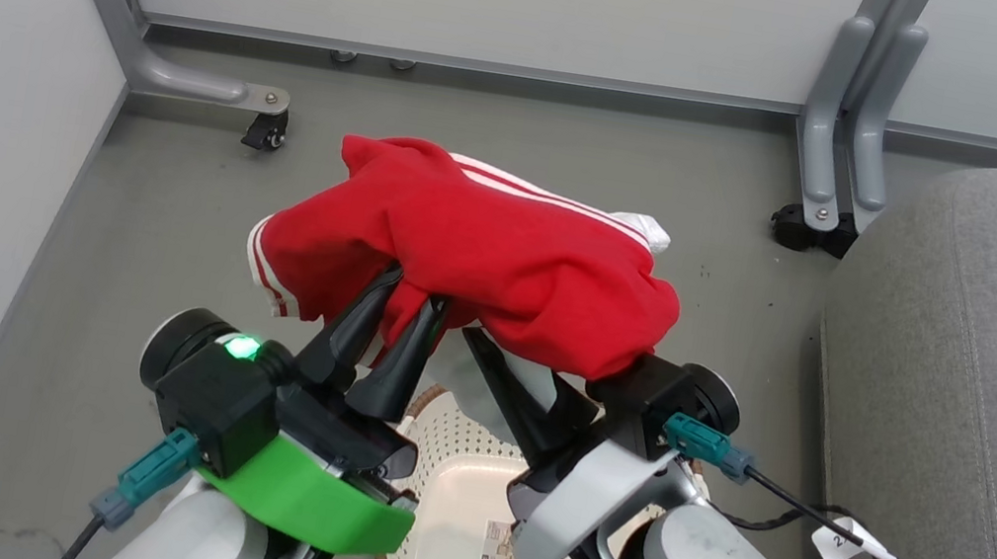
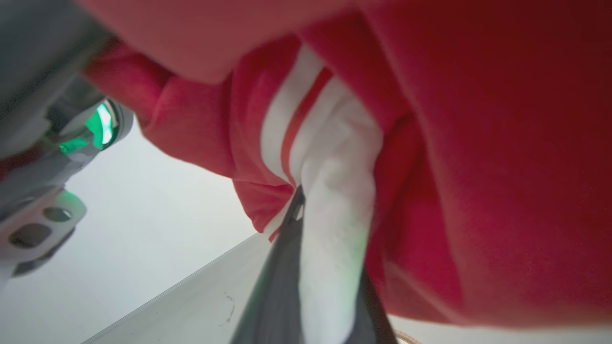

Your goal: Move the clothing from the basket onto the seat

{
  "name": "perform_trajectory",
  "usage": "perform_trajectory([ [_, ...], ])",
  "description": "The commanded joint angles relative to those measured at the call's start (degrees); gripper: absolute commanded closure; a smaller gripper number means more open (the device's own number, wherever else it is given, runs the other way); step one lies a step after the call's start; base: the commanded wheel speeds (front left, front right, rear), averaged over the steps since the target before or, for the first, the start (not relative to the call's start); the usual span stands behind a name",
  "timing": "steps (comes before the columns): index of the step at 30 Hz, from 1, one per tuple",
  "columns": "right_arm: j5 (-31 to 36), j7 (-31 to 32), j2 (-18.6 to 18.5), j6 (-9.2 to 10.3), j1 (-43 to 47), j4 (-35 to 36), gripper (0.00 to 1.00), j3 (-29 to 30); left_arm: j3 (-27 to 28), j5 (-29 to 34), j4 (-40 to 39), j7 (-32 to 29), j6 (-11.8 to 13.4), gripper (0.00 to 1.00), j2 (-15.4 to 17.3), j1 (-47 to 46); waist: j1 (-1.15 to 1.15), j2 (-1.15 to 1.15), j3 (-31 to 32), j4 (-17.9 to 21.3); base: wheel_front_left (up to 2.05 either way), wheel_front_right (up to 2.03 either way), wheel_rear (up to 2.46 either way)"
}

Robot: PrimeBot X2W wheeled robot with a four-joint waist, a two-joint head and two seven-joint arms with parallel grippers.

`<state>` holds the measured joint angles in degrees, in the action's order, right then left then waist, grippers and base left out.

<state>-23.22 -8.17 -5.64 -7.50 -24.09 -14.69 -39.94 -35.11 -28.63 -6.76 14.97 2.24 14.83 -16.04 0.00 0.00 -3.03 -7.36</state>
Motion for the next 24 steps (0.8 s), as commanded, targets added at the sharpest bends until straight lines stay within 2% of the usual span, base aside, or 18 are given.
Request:
perform_trajectory([
  [1, -0.4, -0.3, -0.2, 0.02, -0.7, -0.3, 1.00, -0.2, 0.1, -0.1, 0.2, 0.3, -0.3, 1.00, -0.3, 0.4, 0.00, 0.00, 0.1, 0.0, 0.00, 0.00, 0.00],
  [13, -0.8, -0.5, -0.8, 0.02, -0.9, -0.2, 1.00, -0.3, -0.2, -0.2, 0.5, 0.3, -0.5, 1.00, -0.2, 0.6, 0.00, 0.00, 0.2, 0.0, 0.00, 0.00, 0.00],
  [15, -0.7, -0.6, -0.9, 0.02, -1.0, 0.0, 1.00, -0.1, 0.1, 0.6, 0.6, 0.2, 0.5, 1.00, -0.2, 0.4, 0.00, 0.00, 0.2, 0.0, 0.00, 0.00, 0.00],
  [16, -0.7, -0.7, -0.9, 0.02, -1.0, 0.1, 1.00, 0.0, -0.3, 0.7, 0.9, -0.5, 0.6, 0.00, -0.1, 0.4, 0.00, 0.00, 0.2, 0.0, 0.00, 0.00, 0.00],
  [24, -0.2, -1.1, -1.3, 0.02, -1.2, 0.1, 1.00, 1.4, -1.8, 1.7, 1.3, -1.5, 0.5, 0.00, 0.5, 0.5, 0.00, 0.00, 0.1, -0.1, 0.00, 0.00, 0.00],
])
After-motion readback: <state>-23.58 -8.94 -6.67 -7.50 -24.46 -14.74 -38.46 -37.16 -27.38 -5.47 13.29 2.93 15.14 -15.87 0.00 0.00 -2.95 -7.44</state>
